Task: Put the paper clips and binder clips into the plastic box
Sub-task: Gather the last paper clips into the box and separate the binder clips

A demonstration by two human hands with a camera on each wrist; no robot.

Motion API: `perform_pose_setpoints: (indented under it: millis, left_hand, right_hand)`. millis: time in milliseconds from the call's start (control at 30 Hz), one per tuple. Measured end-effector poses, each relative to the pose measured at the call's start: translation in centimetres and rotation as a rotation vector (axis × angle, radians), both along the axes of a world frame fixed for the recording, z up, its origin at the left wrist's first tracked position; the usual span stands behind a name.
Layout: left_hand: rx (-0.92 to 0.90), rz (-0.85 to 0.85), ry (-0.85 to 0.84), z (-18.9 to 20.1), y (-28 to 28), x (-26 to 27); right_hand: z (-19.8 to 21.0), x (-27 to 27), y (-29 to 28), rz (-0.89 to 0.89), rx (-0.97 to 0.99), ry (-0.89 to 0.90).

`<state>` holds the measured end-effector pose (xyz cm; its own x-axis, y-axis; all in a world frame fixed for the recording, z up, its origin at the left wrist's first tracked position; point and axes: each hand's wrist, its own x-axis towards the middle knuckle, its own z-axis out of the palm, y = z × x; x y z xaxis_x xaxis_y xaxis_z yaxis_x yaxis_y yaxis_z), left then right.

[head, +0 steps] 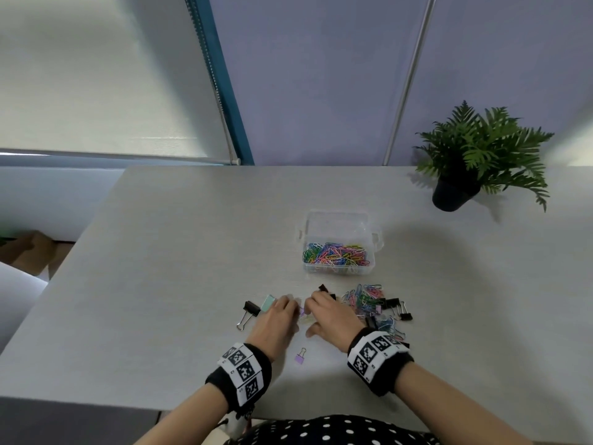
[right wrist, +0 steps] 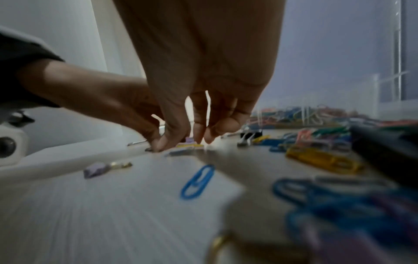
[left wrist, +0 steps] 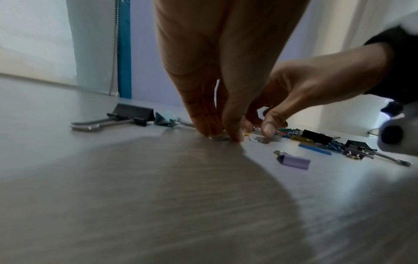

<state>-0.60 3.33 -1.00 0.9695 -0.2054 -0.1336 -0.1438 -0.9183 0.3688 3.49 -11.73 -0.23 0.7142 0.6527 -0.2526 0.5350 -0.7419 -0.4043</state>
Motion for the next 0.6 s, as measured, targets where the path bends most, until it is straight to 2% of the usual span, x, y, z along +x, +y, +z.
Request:
perform_pose_setpoints:
  millis: [133, 300, 400, 500, 600]
  left_hand:
    - [-0.050, 0.031, 0.012, 0.0, -0.2, 0.6]
    - [0.018, -0.006, 0.037, -0.5, 0.0, 0.8]
    - [0.040, -0.043, -0.005, -0.7, 0.4, 0.4]
    - [-0.065, -0.014, -0.022, 0.1, 1.3, 0.1]
    - [-0.185, 0.078, -0.009, 0.8, 2.8, 0.3]
  right_hand:
    - [-0.9, -0.4, 0.6, -0.001, 0.047, 0.023]
    - [-1.2, -0.8, 0.2, 0.028, 0.038, -0.044]
    - [-1.0, -1.1, -0.5, 0.043, -0.001, -0.055]
    - [-0.5, -0.9, -2.1, -0.046, 0.073, 0.047]
    - [-0.1, -0.8, -4.0, -0.242, 0.242, 0.231]
